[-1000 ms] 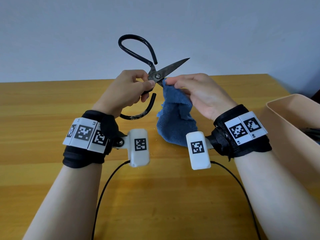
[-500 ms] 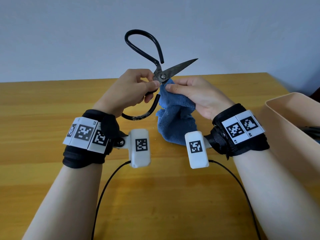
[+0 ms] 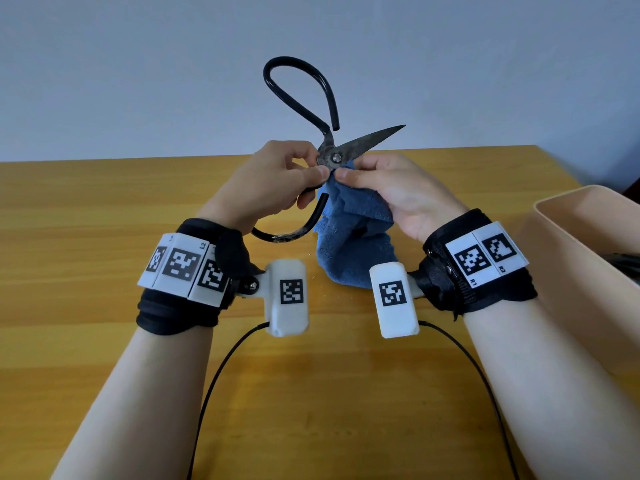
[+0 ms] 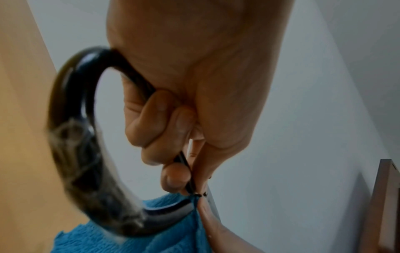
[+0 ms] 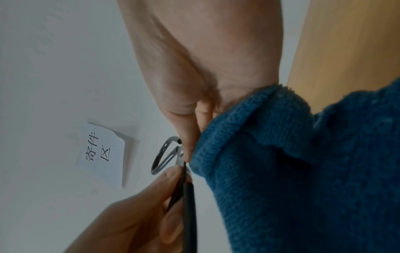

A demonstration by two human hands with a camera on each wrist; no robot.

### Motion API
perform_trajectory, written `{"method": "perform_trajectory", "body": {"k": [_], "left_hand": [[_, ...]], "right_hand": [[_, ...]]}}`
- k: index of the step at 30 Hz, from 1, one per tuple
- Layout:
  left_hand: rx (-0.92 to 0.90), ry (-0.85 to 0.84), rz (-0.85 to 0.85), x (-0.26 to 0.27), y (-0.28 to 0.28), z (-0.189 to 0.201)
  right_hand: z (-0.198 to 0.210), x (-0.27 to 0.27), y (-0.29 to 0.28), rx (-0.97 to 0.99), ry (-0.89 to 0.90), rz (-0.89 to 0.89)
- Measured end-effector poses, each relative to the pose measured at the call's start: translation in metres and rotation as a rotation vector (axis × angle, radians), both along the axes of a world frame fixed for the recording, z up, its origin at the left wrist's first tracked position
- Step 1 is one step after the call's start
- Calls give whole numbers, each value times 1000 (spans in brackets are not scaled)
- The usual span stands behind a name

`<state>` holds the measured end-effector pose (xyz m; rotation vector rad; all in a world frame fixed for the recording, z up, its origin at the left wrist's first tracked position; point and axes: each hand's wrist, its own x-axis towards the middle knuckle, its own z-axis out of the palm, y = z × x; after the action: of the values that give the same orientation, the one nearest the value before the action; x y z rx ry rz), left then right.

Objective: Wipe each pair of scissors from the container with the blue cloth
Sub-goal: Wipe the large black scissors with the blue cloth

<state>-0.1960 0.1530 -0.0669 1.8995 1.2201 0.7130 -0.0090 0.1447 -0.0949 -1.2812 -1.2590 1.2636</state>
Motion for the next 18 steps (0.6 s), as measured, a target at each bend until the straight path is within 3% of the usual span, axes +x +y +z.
{"method": "perform_trajectory", "body": {"k": [18], "left_hand": [[4,32,61,-10,4,2]], "right_hand": [[2,-12,-6,6,-103,42]]}}
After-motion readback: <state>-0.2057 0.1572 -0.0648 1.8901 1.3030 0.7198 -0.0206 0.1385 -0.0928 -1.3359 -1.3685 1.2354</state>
